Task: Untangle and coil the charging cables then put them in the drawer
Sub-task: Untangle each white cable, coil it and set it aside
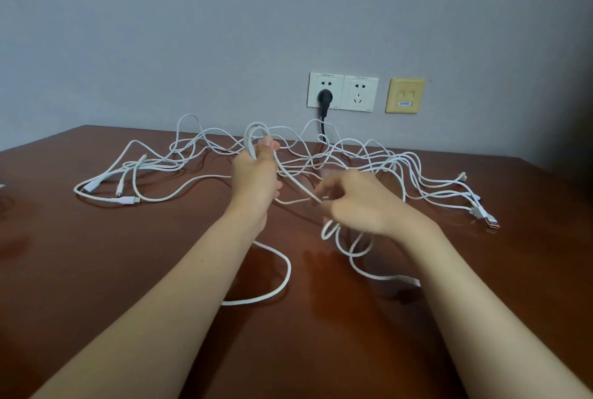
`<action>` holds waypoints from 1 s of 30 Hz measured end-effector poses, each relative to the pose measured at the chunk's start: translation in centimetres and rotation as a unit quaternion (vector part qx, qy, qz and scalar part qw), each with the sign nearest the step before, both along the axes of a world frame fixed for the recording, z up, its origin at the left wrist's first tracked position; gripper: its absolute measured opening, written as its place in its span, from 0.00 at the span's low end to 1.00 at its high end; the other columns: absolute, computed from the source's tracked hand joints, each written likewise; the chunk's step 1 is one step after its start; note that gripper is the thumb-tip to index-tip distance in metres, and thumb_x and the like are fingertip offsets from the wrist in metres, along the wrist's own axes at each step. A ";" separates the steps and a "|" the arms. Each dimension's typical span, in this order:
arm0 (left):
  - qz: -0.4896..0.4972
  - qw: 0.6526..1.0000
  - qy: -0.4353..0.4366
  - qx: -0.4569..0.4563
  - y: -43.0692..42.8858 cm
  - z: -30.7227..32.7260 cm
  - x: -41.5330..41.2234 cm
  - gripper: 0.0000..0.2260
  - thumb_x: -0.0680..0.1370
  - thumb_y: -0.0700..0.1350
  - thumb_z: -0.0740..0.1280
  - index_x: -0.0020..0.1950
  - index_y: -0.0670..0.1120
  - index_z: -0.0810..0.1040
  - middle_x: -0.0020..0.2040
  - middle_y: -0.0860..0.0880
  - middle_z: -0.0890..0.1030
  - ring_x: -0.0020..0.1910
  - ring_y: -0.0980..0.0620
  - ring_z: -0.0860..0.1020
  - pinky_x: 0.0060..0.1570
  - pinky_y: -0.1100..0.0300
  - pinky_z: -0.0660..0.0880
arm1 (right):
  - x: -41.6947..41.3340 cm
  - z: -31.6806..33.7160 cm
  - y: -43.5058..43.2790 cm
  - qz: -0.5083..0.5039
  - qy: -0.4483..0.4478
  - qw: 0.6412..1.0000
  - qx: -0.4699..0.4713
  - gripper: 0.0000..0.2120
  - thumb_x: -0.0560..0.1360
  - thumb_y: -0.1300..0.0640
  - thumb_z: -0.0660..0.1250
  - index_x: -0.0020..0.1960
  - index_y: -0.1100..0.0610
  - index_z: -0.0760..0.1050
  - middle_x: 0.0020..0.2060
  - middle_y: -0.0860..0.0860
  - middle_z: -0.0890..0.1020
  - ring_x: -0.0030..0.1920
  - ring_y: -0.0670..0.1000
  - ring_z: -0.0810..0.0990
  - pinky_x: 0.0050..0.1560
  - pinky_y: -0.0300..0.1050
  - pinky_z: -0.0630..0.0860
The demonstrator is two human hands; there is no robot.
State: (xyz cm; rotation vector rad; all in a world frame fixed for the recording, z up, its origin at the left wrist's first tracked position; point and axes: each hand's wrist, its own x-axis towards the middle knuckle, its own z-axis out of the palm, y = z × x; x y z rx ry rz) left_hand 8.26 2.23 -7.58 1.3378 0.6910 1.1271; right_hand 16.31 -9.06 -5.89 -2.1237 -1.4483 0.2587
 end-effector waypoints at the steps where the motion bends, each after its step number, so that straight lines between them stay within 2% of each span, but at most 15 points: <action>1: -0.009 1.000 0.004 0.006 -0.1 0.0 0.1 0.14 0.82 0.49 0.56 0.38 0.52 0.73 0.29 0.50 0.66 0.18 0.57 0.65 0.19 0.68 0.62 | -0.1 -0.2 0.0 0.001 0.001 1.000 0.002 0.01 0.73 0.54 0.67 0.44 0.50 0.77 0.36 0.47 0.79 0.36 0.44 0.77 0.38 0.38 0.71; 3: -0.031 0.999 0.019 0.020 -0.6 -0.2 0.4 0.13 0.82 0.49 0.56 0.39 0.51 0.74 0.28 0.50 0.66 0.16 0.59 0.64 0.20 0.69 0.62 | -0.3 -0.7 0.3 0.007 -0.003 1.000 0.006 0.09 0.73 0.46 0.67 0.37 0.48 0.74 0.31 0.47 0.81 0.31 0.40 0.77 0.42 0.43 0.73; 5: -0.051 0.998 0.031 0.031 -0.9 -0.3 0.5 0.13 0.81 0.50 0.57 0.40 0.50 0.75 0.25 0.51 0.66 0.16 0.60 0.64 0.21 0.68 0.63 | -0.3 -1.1 0.6 -0.004 -0.047 0.999 0.004 0.15 0.76 0.46 0.63 0.33 0.50 0.70 0.27 0.47 0.79 0.29 0.40 0.75 0.41 0.44 0.71; 7: -0.058 0.996 0.045 0.054 -0.8 -0.3 0.5 0.12 0.81 0.50 0.58 0.41 0.49 0.75 0.25 0.51 0.66 0.15 0.60 0.65 0.20 0.68 0.63 | -0.5 -1.2 0.6 -0.026 -0.106 0.994 0.009 0.16 0.78 0.48 0.60 0.32 0.50 0.68 0.29 0.46 0.76 0.38 0.47 0.76 0.41 0.44 0.67; 9: -0.044 0.991 0.073 0.101 -0.3 -0.3 0.5 0.10 0.80 0.50 0.59 0.43 0.48 0.75 0.24 0.52 0.67 0.16 0.60 0.67 0.20 0.67 0.67 | -0.7 -1.1 0.5 -0.034 -0.125 0.991 0.021 0.12 0.78 0.48 0.58 0.37 0.50 0.70 0.36 0.47 0.76 0.46 0.52 0.75 0.44 0.44 0.66; 11: -0.018 0.980 0.105 0.168 0.4 -0.4 0.4 0.11 0.79 0.50 0.62 0.37 0.50 0.74 0.22 0.53 0.68 0.20 0.59 0.69 0.30 0.59 0.76 | -1.0 -1.0 0.4 -0.037 -0.131 0.990 0.031 0.10 0.79 0.48 0.57 0.41 0.49 0.71 0.40 0.49 0.78 0.49 0.54 0.76 0.45 0.45 0.67; 12: -0.007 0.976 0.113 0.186 0.7 -0.6 0.4 0.12 0.79 0.50 0.62 0.35 0.52 0.73 0.22 0.53 0.68 0.23 0.58 0.70 0.37 0.53 0.77 | -1.1 -1.0 0.3 -0.038 -0.140 0.989 0.038 0.10 0.79 0.48 0.57 0.43 0.49 0.71 0.41 0.49 0.78 0.50 0.54 0.76 0.45 0.45 0.67; 14: 0.010 0.971 0.128 0.204 1.1 -0.7 0.2 0.13 0.79 0.50 0.61 0.34 0.52 0.73 0.26 0.52 0.71 0.32 0.48 0.74 0.42 0.51 0.75 | -1.3 -1.0 0.2 -0.044 -0.164 0.984 0.052 0.09 0.80 0.48 0.56 0.46 0.49 0.72 0.44 0.51 0.80 0.51 0.56 0.75 0.44 0.45 0.65; 16: 0.035 0.952 0.187 0.240 1.2 -0.9 0.0 0.15 0.80 0.52 0.58 0.40 0.46 0.76 0.32 0.47 0.77 0.41 0.41 0.77 0.43 0.53 0.71 | -1.5 -1.0 0.1 -0.044 -0.194 0.979 0.053 0.11 0.80 0.47 0.55 0.49 0.49 0.74 0.46 0.52 0.80 0.51 0.57 0.75 0.43 0.46 0.65; 19: 0.058 0.904 0.289 0.310 0.9 -1.0 -0.1 0.18 0.81 0.54 0.55 0.54 0.42 0.77 0.47 0.40 0.82 0.51 0.39 0.77 0.49 0.52 0.70 | -1.8 -1.4 0.3 -0.041 -0.230 0.971 0.046 0.08 0.79 0.47 0.57 0.50 0.47 0.74 0.46 0.51 0.81 0.52 0.56 0.76 0.42 0.44 0.63; 21: 0.031 0.883 0.317 0.344 0.4 -0.9 -0.1 0.17 0.81 0.51 0.55 0.58 0.42 0.76 0.52 0.40 0.81 0.55 0.39 0.76 0.51 0.52 0.70 | -1.9 -1.4 0.5 -0.053 -0.176 0.979 0.091 0.07 0.77 0.47 0.59 0.51 0.48 0.71 0.46 0.48 0.81 0.51 0.55 0.77 0.42 0.43 0.64; 23: -0.009 0.887 0.300 0.352 0.1 -0.8 -0.2 0.14 0.81 0.48 0.56 0.56 0.41 0.75 0.50 0.39 0.81 0.50 0.39 0.79 0.50 0.52 0.73 | -1.6 -1.3 0.7 -0.075 -0.091 0.978 0.171 0.12 0.76 0.45 0.61 0.56 0.49 0.68 0.50 0.47 0.80 0.50 0.53 0.78 0.44 0.44 0.67; 25: -0.048 0.881 0.293 0.369 -0.4 -0.6 -0.3 0.11 0.80 0.43 0.56 0.53 0.41 0.75 0.47 0.40 0.81 0.47 0.40 0.79 0.46 0.54 0.73 | -0.9 -1.1 0.9 -0.079 -0.048 0.971 0.222 0.17 0.76 0.48 0.63 0.62 0.49 0.66 0.53 0.47 0.78 0.49 0.52 0.78 0.47 0.45 0.69; 27: -0.104 0.874 0.284 0.381 -1.0 -0.6 -0.3 0.09 0.78 0.40 0.56 0.51 0.42 0.74 0.46 0.40 0.80 0.46 0.40 0.78 0.45 0.53 0.73 | -0.3 -0.9 0.9 -0.060 -0.047 0.973 0.216 0.18 0.76 0.54 0.64 0.65 0.50 0.68 0.55 0.48 0.78 0.49 0.50 0.77 0.47 0.41 0.66; 30: -0.163 0.871 0.264 0.381 -1.4 -0.7 -0.3 0.06 0.78 0.40 0.57 0.48 0.44 0.74 0.40 0.44 0.80 0.38 0.45 0.78 0.44 0.51 0.74 | 0.2 -0.8 0.7 -0.058 -0.081 0.974 0.206 0.15 0.75 0.61 0.64 0.61 0.52 0.74 0.51 0.50 0.82 0.51 0.52 0.77 0.45 0.40 0.65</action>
